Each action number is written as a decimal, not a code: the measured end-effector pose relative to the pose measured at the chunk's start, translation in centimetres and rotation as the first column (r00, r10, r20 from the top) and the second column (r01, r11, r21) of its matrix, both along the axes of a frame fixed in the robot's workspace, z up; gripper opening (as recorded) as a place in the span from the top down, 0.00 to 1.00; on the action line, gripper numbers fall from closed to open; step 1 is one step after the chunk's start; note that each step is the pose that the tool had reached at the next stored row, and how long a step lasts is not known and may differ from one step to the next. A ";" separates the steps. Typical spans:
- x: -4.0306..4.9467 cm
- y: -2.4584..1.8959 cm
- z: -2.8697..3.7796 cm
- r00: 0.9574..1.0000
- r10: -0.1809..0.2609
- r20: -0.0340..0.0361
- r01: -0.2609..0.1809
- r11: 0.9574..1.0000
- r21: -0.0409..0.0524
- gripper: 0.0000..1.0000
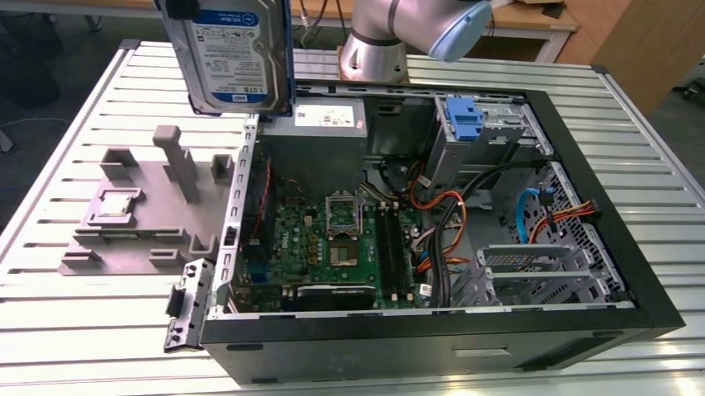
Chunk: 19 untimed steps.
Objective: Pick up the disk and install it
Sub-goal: 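Pick up the disk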
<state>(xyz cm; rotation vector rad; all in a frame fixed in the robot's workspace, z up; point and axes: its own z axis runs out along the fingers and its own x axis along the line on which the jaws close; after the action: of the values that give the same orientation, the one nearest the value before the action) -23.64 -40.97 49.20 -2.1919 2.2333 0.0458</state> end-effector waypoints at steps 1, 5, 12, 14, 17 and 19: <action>0.31 -0.02 0.00 1.000 0.000 0.000 0.000 1.000 0.000 0.63; 0.45 -0.26 0.00 1.000 0.000 0.000 0.000 1.000 -0.002 0.63; 0.93 -0.36 0.00 1.000 0.000 0.000 0.000 1.000 -0.003 0.63; 2.02 -0.36 0.00 1.000 0.000 0.000 0.000 1.000 -0.003 0.63; 3.55 -0.36 -0.02 1.000 0.000 0.000 0.000 1.000 -0.003 0.63; 3.82 -0.38 -0.01 1.000 0.000 0.000 0.000 1.000 -0.003 0.63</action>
<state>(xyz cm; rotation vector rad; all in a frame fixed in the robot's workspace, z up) -19.83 -41.35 49.18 -2.1934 2.2349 0.0426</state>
